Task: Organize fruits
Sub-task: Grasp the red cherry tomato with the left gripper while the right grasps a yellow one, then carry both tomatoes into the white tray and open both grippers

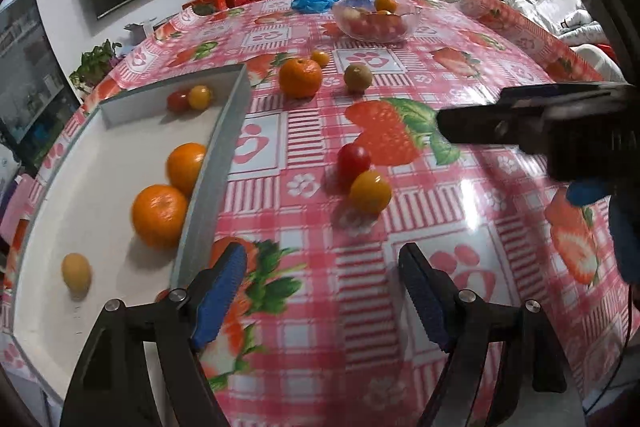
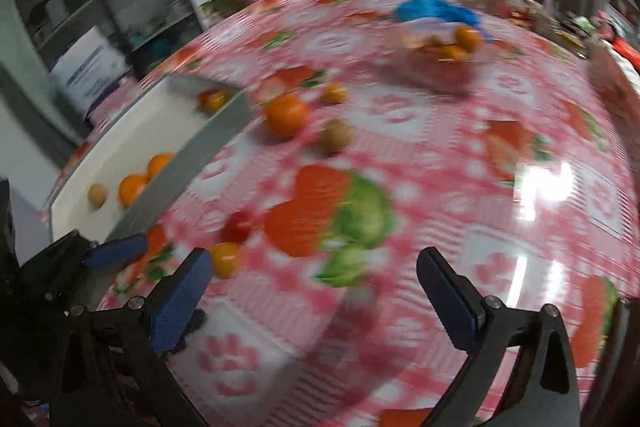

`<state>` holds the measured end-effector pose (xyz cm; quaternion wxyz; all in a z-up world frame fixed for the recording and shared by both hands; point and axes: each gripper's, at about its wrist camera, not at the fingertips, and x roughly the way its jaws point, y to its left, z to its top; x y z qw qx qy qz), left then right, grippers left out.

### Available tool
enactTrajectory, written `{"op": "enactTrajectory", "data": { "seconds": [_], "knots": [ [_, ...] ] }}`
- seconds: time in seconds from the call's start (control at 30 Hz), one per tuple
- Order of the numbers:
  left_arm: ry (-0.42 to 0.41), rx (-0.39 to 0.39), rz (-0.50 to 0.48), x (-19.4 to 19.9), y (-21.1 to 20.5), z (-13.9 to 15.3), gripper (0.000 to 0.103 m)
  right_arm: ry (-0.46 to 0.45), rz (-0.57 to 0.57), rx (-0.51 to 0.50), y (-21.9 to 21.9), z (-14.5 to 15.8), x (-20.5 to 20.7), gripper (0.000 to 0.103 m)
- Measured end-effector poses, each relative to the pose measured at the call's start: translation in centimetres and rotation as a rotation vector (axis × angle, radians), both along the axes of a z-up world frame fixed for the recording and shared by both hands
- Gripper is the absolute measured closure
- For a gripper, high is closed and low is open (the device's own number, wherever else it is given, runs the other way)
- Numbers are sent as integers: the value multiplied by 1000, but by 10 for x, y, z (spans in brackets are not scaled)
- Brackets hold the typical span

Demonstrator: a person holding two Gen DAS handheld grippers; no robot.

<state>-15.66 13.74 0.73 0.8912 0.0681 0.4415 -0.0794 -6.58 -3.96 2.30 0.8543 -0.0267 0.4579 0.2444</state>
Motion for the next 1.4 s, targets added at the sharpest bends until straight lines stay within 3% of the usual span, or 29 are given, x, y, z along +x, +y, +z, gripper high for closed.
{"op": "enactTrajectory", "data": {
  "seconds": [0.07,0.17,0.27,0.3,0.37,0.57,0.67,0.97,1.0,1.07,1.13,1.17,1.27,1.4],
  "knots": [
    [4,-26,1,-4,5,3,24,10,20,-20,17,-5,-3,10],
    [-8,-23,7,-13,8,6,24,63,35,-16,33,-18,-3,27],
    [-3,-38,12,-17,11,6,24,34,40,-52,42,-16,-7,40],
    [-1,-40,12,-17,11,7,24,33,48,-46,43,-15,-8,57],
    [6,-38,18,-16,11,8,24,54,72,-4,43,-15,-9,80],
    [-10,-50,25,-9,5,24,24,61,-9,119,-5,-6,-2,80],
    [8,-87,11,6,-3,29,24,60,-61,130,-31,-1,1,80],
    [69,-59,24,53,-36,10,24,88,-156,166,-79,-7,-5,80],
    [71,-48,28,55,-37,8,27,88,-158,170,-81,-7,-5,80],
    [97,-39,40,61,-39,1,41,86,-160,172,-82,-6,-6,80],
    [97,-57,57,65,-38,1,46,85,-161,177,-83,-6,-5,80],
    [97,-61,66,66,-37,1,59,86,-163,178,-83,-6,-5,80],
    [116,-74,65,71,-38,3,80,86,-162,179,-81,-5,-5,80],
    [133,-118,70,71,-33,4,81,85,-158,179,-79,-2,-5,80]
  ]
}}
